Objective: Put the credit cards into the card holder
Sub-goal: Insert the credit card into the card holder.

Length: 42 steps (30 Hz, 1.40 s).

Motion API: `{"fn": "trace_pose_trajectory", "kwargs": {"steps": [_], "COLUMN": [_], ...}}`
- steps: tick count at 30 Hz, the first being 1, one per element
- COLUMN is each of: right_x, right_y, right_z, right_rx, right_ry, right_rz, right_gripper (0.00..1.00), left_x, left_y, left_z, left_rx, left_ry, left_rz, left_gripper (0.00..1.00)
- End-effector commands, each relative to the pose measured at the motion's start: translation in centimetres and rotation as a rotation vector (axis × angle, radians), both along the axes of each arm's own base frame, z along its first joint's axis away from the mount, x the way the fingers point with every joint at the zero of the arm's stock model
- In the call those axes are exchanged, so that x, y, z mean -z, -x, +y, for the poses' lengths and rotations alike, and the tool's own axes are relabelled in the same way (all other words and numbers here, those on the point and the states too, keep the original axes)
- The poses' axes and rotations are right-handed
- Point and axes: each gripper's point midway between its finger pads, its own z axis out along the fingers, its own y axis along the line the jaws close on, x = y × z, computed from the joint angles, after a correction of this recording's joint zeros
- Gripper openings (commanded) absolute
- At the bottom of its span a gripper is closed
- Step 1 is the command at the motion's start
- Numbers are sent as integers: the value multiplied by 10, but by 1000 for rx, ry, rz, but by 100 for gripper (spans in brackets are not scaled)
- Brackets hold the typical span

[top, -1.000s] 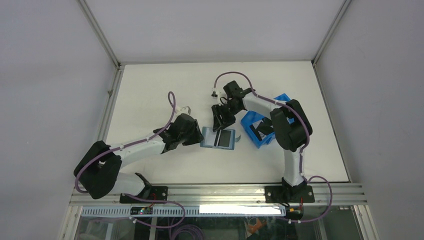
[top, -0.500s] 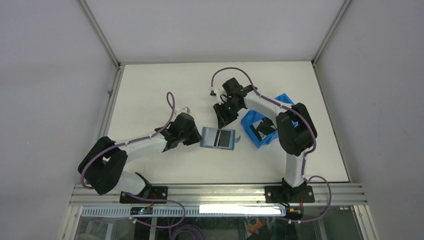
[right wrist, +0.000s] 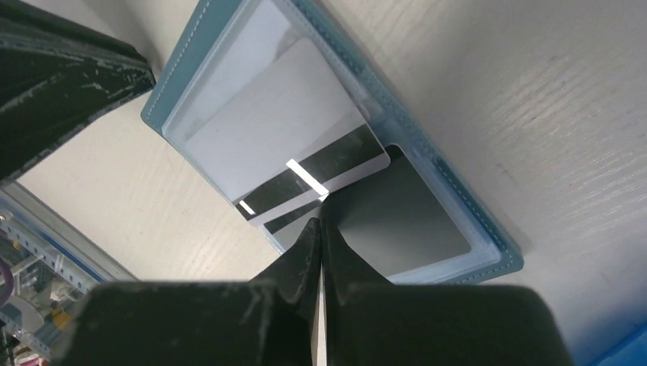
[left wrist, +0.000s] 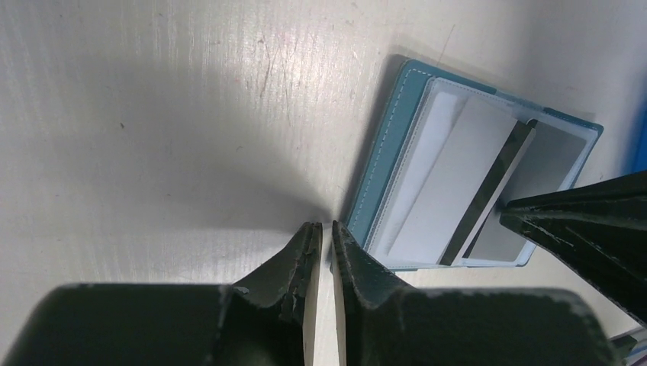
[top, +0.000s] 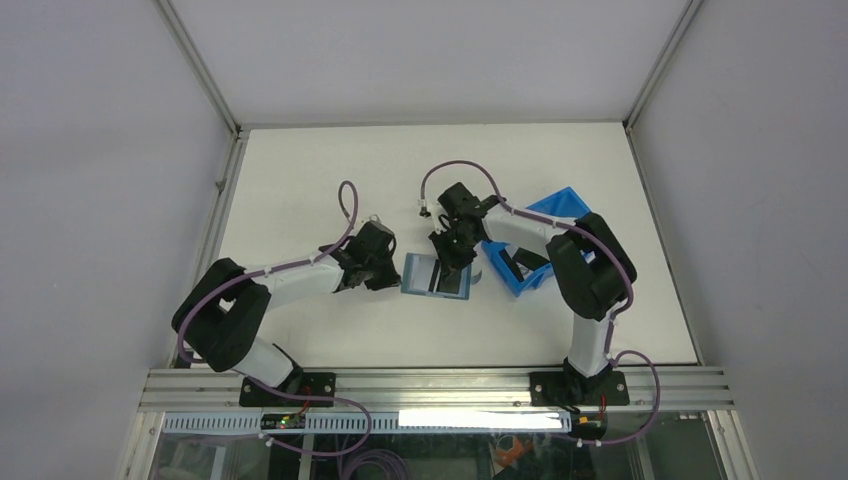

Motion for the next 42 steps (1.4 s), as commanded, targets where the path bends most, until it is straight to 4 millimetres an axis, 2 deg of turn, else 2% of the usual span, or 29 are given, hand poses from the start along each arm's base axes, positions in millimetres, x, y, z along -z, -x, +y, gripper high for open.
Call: {"fn": "trace_pose_trajectory", "kwargs": {"steps": [1,8,14,21,23,26,29,31,35,38,40,42], "right_x": [1,1,-5,-34,-48,-67,-80,-85,-73,-62,-56,-50], "right_y": [-17,-25,-33,-31,-23,-13,-9,-5,-14,-30,-40,-47], "right_z": [12,27,31,20,21,19,11,4,-16,-35,-46,-54], "right_rx": [67,82,58,-104,-175,-255,-290,-297,-221,-122,-64,-21], "right_ry": [-24,-41,-44,-54,-98,-137,-145,-147,-70,2,42,69], "right_rz": [-28,12,-14,-96,-89,-101,-134,-153,-217,-271,-284,-279], "right_gripper": [0,0,0,0,3,9,20,25,33,48,53,54], "left_x": [1,19,27,29,26,11,-19,-44,-76,-85,-84,-81], "left_y": [-3,8,13,13,11,7,-1,-7,-13,-14,-15,-16], "left_z": [-6,-20,-23,-12,-5,6,14,16,16,16,16,17], "left_rx": [13,67,71,10,-18,-44,-49,-48,-49,-74,-113,-139], "left_ry": [19,58,67,44,32,16,25,57,126,181,226,268], "left_rz": [26,114,144,138,117,45,-71,-164,-287,-328,-338,-334], "left_gripper": [14,12,11,11,10,10,12,15,37,54,69,75]}}
